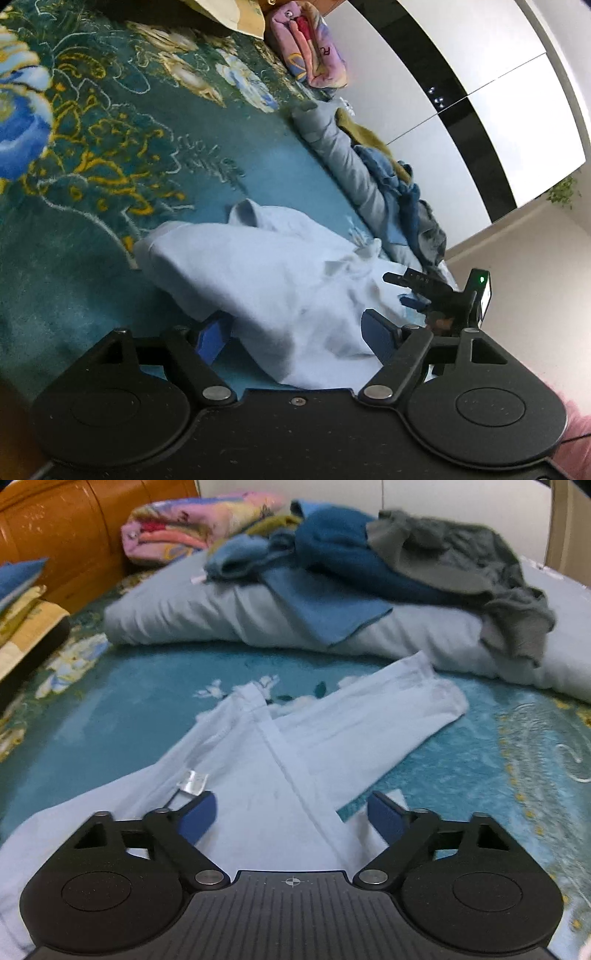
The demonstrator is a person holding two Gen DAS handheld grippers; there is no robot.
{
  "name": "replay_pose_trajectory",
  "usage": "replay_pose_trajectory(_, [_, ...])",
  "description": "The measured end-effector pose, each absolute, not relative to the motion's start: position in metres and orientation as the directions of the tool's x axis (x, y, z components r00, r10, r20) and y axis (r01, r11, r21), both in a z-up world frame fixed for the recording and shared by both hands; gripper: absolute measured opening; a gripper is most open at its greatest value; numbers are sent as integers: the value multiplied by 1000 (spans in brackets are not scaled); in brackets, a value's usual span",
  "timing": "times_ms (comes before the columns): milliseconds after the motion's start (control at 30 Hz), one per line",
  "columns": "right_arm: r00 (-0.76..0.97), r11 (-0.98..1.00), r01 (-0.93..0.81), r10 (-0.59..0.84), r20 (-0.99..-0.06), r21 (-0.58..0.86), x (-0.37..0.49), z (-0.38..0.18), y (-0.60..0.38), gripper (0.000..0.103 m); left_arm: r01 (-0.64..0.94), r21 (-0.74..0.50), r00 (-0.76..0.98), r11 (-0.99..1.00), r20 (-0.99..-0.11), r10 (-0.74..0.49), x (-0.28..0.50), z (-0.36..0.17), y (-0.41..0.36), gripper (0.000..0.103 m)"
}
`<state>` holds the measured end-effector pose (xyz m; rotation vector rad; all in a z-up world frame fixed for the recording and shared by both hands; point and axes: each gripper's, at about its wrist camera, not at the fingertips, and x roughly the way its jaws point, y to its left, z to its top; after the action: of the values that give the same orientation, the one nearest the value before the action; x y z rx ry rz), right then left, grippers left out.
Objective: Fold clothes
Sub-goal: 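Lower the light blue shirt onto the bed cover with the left tool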
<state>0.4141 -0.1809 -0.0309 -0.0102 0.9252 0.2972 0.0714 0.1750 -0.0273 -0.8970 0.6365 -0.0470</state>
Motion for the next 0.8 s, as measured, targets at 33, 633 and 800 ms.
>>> replay_pose_trajectory(33, [551,958,-263,249,-796,117,420,-35,-179,75,-229,-740,814,633,-502,-293,72,-29,176,76])
replay_pose_trajectory(633, [577,806,-393,591,-564,442,287,27,-255,3,-232,-818,841,526,-440,-315,68,-37,173,74])
replay_pose_trajectory(800, [631,806,-335,576,-519,488,197,49,-308,3,-203,-845,843,495,-408,-350,66,-40,167,75])
